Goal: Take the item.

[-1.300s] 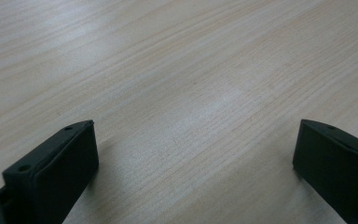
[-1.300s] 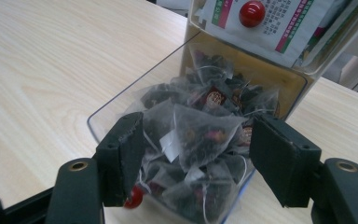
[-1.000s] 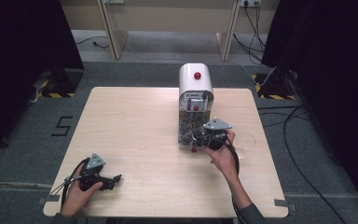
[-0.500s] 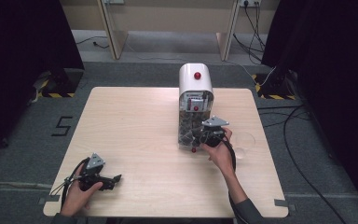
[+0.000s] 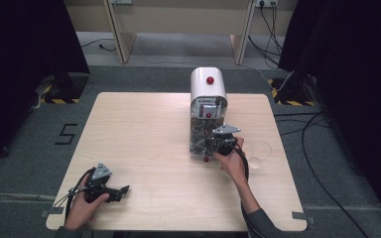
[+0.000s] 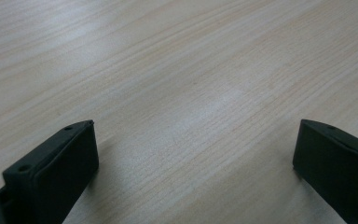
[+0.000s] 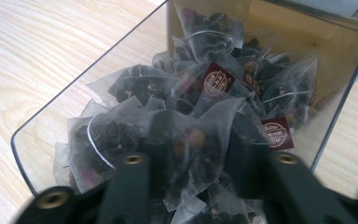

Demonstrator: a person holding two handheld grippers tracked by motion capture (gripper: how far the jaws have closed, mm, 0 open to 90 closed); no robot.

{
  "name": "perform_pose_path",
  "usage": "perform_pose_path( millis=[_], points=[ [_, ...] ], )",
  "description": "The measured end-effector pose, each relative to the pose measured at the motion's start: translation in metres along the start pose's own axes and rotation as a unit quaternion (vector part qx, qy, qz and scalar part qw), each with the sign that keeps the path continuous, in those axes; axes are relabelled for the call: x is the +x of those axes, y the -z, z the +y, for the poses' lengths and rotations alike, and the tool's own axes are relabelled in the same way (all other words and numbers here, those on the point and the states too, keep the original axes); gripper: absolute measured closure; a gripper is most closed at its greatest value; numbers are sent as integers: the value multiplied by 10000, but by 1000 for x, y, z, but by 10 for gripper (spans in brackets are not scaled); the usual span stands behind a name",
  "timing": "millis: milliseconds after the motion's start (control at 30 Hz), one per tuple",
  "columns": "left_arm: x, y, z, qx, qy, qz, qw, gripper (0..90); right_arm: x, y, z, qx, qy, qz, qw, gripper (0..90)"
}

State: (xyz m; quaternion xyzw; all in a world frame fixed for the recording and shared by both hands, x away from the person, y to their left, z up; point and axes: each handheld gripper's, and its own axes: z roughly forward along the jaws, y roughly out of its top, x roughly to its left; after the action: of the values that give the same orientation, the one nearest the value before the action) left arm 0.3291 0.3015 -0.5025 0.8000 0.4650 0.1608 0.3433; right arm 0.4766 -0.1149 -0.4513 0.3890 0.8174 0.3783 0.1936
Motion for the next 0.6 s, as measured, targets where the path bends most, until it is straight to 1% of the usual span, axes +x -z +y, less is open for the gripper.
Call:
perform_pose_path(
  millis=[100,200,400,600],
  points=[
    [0,0,0,6,0,2,10000,0,0,4,2,-98,86,16,9999,759],
    [0,0,0,7,-2,2,10000,0,-2,11,5,-266,80,70,9996,781],
    [0,0,0,7,-1,2,10000,0,-3,22,10,-486,118,28,9987,796],
    [0,0,0,6,-1,2,10000,0,-3,28,13,-620,141,41,9980,797]
  ],
)
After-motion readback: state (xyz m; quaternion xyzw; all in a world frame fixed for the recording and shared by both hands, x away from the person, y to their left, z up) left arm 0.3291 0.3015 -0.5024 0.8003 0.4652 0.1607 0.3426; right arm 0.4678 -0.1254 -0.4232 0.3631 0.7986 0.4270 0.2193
